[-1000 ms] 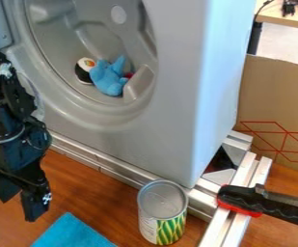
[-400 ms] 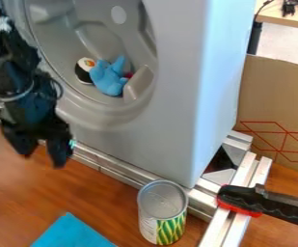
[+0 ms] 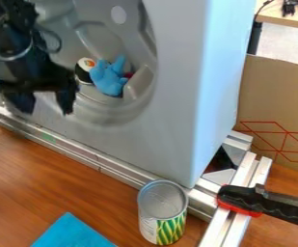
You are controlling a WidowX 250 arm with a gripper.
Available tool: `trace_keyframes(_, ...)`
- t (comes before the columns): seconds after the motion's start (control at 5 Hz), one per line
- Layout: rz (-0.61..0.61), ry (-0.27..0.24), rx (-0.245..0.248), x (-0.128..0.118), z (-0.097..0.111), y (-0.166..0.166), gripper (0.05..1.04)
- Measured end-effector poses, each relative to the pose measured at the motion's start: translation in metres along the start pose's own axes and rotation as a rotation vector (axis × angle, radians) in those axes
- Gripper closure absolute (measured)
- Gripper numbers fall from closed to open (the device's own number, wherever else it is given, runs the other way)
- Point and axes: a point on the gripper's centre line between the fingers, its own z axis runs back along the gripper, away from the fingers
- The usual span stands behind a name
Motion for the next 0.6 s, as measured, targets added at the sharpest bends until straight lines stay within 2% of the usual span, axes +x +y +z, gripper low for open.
trace_keyframes(0.2, 0.128, -0.114, 0.067, 0.019, 0.003, 0.006, 0.083)
trace_keyframes(0.4, 0.292, -0.196, 0.053, 0.031, 0.005, 0.002, 0.083)
trace_keyframes(0.6, 0.482, -0.226, -0.01, 0.044, 0.0, -0.005, 0.083)
